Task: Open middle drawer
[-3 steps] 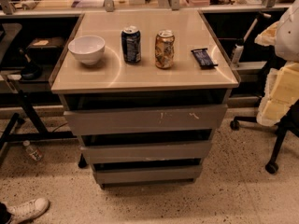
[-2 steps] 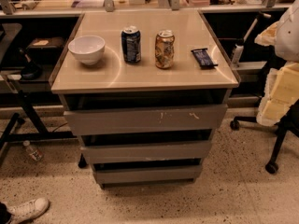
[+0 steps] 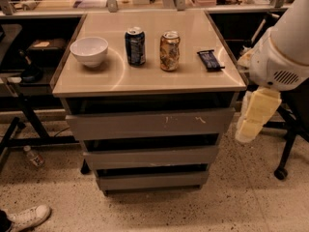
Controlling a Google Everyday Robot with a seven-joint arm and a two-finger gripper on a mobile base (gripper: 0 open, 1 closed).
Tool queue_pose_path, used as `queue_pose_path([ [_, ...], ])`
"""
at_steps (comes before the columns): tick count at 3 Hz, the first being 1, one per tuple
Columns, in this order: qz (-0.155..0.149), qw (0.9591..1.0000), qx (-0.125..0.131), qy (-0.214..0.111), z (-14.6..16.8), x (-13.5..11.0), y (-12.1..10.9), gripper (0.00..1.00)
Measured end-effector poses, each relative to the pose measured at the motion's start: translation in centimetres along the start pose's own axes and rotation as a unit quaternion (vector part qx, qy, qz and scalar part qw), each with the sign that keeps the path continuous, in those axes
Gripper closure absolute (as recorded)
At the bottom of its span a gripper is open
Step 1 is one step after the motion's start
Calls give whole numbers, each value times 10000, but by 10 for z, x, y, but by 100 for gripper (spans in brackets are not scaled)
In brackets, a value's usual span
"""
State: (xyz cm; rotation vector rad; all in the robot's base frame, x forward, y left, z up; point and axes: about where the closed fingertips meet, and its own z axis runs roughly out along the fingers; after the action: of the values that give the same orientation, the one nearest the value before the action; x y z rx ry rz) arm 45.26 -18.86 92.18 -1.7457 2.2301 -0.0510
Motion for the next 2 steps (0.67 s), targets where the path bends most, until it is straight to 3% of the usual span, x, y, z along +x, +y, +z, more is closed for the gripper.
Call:
queue_pose_path([
  [2, -116, 9989, -430, 151, 111, -13, 19, 0],
])
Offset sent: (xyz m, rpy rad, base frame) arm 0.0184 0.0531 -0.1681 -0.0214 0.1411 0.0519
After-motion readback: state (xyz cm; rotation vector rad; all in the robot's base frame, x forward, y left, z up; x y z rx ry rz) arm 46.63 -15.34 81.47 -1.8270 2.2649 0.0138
